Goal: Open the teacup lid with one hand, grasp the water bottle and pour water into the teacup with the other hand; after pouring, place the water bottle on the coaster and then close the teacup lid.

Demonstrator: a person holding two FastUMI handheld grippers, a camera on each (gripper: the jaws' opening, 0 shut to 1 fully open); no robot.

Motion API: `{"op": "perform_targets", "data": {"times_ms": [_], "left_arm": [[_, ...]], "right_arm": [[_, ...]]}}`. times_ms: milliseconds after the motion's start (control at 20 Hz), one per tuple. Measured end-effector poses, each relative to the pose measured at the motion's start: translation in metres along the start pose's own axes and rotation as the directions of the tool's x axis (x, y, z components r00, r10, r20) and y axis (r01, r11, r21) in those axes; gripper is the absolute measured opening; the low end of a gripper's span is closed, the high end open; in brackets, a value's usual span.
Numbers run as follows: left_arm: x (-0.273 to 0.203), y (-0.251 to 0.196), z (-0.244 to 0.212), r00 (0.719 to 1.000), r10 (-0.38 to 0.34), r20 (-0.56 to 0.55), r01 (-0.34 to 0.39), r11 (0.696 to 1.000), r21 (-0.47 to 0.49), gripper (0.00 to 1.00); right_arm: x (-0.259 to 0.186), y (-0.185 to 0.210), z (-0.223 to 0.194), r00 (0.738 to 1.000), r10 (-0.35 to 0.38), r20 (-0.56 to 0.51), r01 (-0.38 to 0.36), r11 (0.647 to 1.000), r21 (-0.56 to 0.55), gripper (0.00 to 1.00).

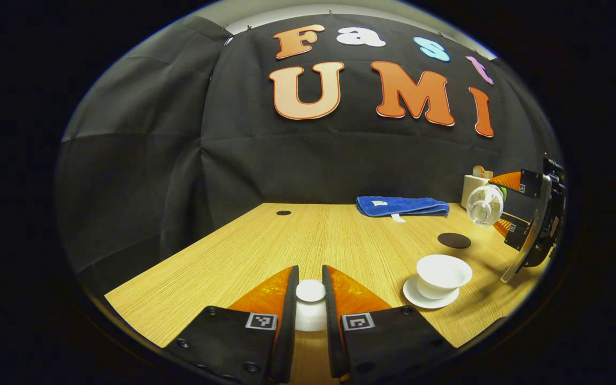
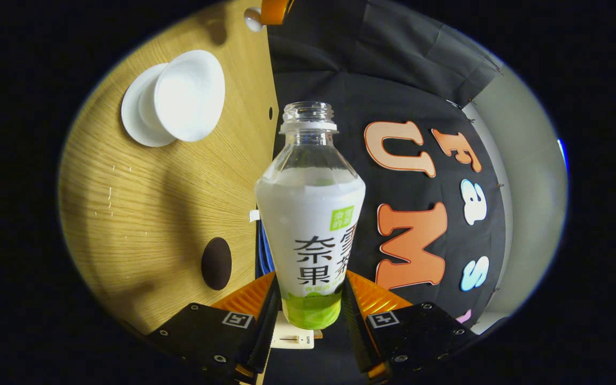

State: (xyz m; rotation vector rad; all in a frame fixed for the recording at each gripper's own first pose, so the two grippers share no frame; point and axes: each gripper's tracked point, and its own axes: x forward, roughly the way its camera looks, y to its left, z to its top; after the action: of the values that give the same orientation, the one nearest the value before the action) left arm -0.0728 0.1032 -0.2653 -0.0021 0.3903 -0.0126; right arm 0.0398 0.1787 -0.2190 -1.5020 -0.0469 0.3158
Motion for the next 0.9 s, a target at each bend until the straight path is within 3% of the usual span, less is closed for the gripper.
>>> {"op": "perform_targets", "data": {"times_ms": [250, 300, 900], "left_arm": [[0.002, 0.000, -0.003, 1.000, -0.004, -0.009, 0.004, 1.000, -0.003, 0.30], [0.002, -0.001, -0.003, 1.000, -0.002, -0.009, 0.002, 1.000, -0.002, 0.28], [0.002, 0.003, 0.000, 1.000, -0.003, -0.006, 0.003, 1.000, -0.006, 0.30]], "right_arm": [[0.001, -0.005, 0.004, 0.999, -0.035, 0.030, 0.037, 0.997, -0.068, 0.67], [0.001, -0.006, 0.004, 0.999, -0.039, 0.031, 0.042, 0.996, -0.074, 0.63], [0.014, -0.042, 0.005, 0.992, -0.105, 0.072, 0.115, 0.981, -0.159, 0.63]]}}
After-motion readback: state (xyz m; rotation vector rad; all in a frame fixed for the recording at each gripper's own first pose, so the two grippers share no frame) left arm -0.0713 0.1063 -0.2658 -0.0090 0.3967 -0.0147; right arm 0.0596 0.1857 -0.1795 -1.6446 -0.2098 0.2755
